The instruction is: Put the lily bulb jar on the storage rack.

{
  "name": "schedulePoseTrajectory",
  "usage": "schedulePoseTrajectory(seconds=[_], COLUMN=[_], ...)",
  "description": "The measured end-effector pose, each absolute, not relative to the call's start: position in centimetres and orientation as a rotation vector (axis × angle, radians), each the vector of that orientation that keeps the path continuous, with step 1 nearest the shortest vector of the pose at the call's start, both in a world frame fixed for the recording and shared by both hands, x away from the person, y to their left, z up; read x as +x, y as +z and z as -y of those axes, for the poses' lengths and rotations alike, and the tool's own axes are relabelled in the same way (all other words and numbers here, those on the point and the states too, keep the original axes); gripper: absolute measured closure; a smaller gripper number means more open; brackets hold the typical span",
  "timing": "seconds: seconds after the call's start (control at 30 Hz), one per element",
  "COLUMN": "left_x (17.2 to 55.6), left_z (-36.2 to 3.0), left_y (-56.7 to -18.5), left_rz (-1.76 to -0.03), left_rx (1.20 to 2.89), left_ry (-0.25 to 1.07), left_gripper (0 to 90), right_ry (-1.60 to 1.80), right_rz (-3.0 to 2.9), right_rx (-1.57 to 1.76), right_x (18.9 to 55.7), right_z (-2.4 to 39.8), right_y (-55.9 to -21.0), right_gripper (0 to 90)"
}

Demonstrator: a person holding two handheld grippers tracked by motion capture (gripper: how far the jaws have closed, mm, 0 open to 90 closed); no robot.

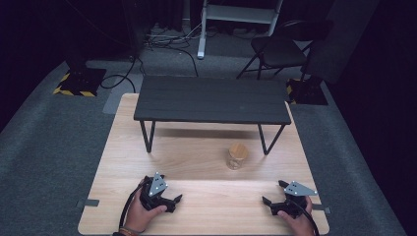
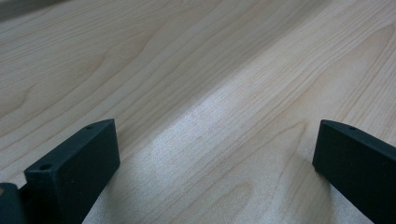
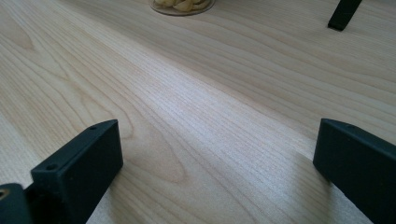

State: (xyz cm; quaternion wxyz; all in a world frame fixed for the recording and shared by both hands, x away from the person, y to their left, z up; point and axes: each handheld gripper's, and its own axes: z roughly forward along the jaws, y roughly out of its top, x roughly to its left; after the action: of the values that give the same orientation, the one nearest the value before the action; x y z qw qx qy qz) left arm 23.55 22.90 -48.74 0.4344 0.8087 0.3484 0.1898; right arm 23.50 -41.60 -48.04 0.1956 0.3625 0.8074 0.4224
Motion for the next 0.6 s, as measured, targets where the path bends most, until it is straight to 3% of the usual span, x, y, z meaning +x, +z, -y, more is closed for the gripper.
schedulePoseTrajectory(seconds=[0.6], left_x=[23.57], left_z=[-22.91], left_y=[-48.73], left_rz=[-0.867], left_rx=[2.014], left_ry=[0.472], left_gripper=[0.5], right_ry=[1.176], right_rz=[-2.257], right_rx=[1.023], right_x=[23.44], right_z=[41.49], right_y=[-48.0], right_gripper=[0.2])
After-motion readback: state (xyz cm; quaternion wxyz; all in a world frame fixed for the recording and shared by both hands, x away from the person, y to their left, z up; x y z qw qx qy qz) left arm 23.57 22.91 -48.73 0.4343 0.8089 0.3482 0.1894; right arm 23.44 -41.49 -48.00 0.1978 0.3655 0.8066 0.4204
